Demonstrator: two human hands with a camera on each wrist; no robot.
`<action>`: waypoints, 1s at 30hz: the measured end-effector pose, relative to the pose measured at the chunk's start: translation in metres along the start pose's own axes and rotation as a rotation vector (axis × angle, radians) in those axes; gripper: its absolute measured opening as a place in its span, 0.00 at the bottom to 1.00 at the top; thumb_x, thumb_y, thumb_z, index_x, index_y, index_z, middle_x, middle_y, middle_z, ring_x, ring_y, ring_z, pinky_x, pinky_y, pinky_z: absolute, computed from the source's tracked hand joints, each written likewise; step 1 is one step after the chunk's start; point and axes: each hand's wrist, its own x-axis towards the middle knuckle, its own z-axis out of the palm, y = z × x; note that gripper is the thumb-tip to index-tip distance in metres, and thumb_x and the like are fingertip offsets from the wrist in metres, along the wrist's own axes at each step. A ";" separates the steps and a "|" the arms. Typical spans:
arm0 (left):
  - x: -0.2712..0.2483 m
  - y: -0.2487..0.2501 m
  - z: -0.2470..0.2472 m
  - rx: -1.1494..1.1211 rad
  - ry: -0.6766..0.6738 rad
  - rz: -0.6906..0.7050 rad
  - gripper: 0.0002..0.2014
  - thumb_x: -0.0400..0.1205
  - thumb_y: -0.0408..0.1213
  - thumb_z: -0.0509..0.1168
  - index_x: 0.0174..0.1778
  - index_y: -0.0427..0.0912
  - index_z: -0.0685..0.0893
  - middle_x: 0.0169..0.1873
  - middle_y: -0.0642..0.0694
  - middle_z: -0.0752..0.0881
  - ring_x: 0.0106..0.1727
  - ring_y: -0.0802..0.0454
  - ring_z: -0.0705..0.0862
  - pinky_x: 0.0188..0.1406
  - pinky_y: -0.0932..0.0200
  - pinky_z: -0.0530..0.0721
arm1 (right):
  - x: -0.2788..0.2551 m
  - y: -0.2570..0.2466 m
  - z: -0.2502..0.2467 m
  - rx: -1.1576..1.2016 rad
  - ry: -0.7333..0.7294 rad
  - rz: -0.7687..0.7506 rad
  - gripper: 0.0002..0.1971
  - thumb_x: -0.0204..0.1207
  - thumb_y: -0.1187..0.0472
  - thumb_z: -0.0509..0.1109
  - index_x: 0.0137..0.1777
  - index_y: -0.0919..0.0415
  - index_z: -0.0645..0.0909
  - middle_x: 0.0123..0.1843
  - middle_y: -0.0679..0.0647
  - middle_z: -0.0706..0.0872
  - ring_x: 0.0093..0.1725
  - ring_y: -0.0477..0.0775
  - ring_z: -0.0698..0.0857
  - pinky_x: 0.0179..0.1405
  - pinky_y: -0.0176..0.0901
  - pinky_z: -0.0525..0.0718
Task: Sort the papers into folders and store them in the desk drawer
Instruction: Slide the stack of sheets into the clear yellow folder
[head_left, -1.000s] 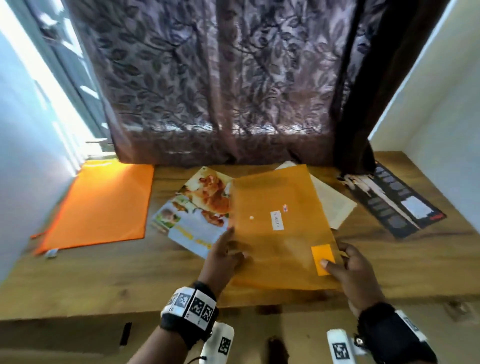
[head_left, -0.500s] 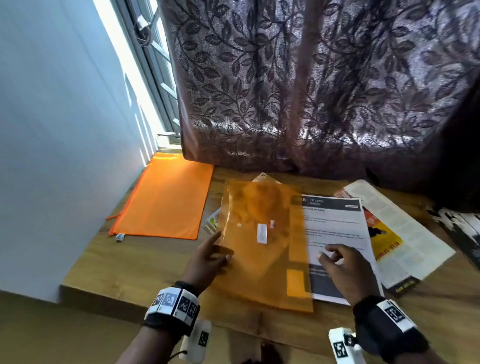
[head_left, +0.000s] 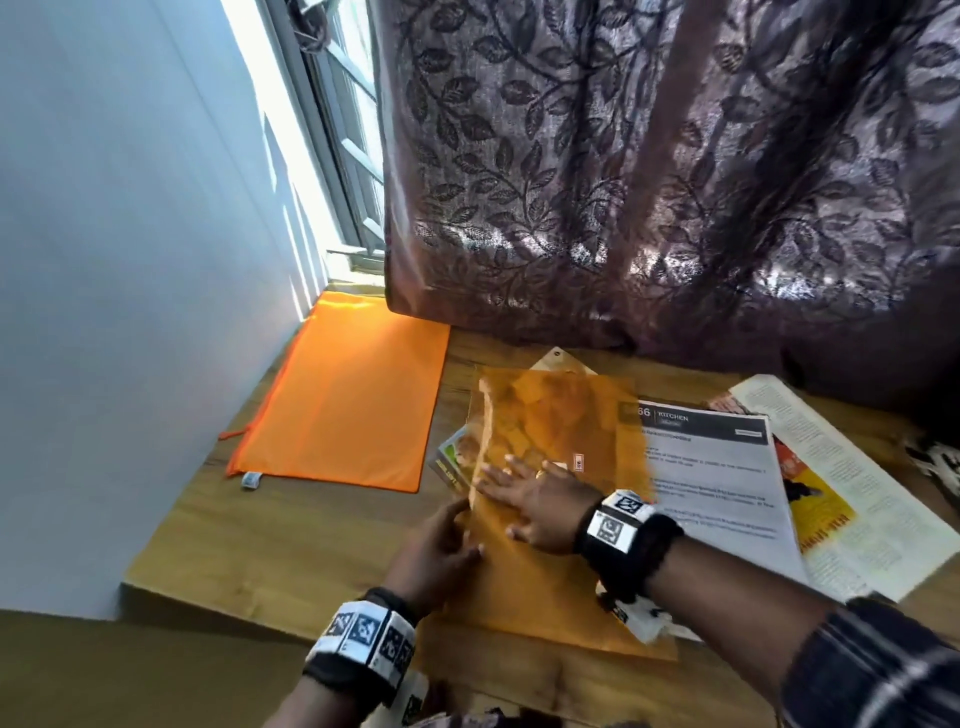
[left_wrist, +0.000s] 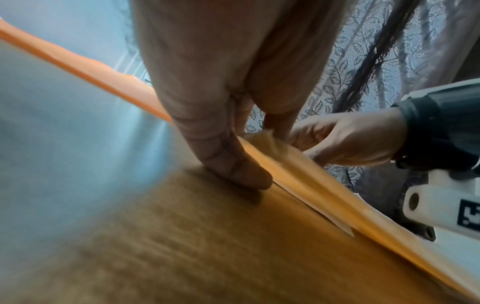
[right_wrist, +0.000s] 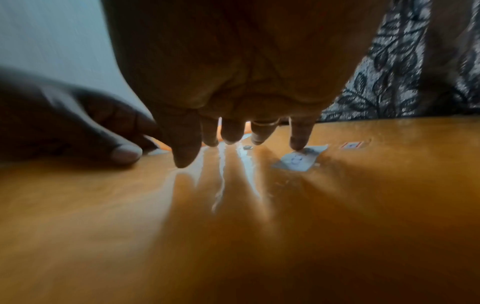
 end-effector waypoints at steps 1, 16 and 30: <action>0.001 0.001 0.000 -0.008 0.003 0.003 0.27 0.78 0.40 0.75 0.72 0.56 0.76 0.52 0.48 0.86 0.49 0.55 0.84 0.54 0.51 0.88 | 0.004 -0.001 0.004 -0.015 -0.028 -0.002 0.34 0.86 0.49 0.59 0.87 0.41 0.44 0.89 0.41 0.40 0.88 0.54 0.41 0.84 0.64 0.44; 0.015 0.000 -0.016 -0.165 0.081 -0.084 0.13 0.69 0.34 0.78 0.45 0.50 0.84 0.37 0.45 0.86 0.38 0.46 0.84 0.44 0.36 0.87 | -0.003 0.026 0.026 0.280 0.100 0.600 0.43 0.78 0.40 0.64 0.87 0.50 0.47 0.89 0.56 0.46 0.86 0.70 0.52 0.82 0.70 0.58; 0.002 0.086 -0.086 0.234 0.060 0.361 0.16 0.82 0.29 0.68 0.58 0.55 0.83 0.45 0.54 0.85 0.38 0.61 0.88 0.37 0.65 0.86 | -0.005 0.014 -0.095 -0.274 0.438 -0.128 0.28 0.77 0.54 0.73 0.76 0.49 0.69 0.89 0.52 0.36 0.88 0.55 0.45 0.83 0.68 0.56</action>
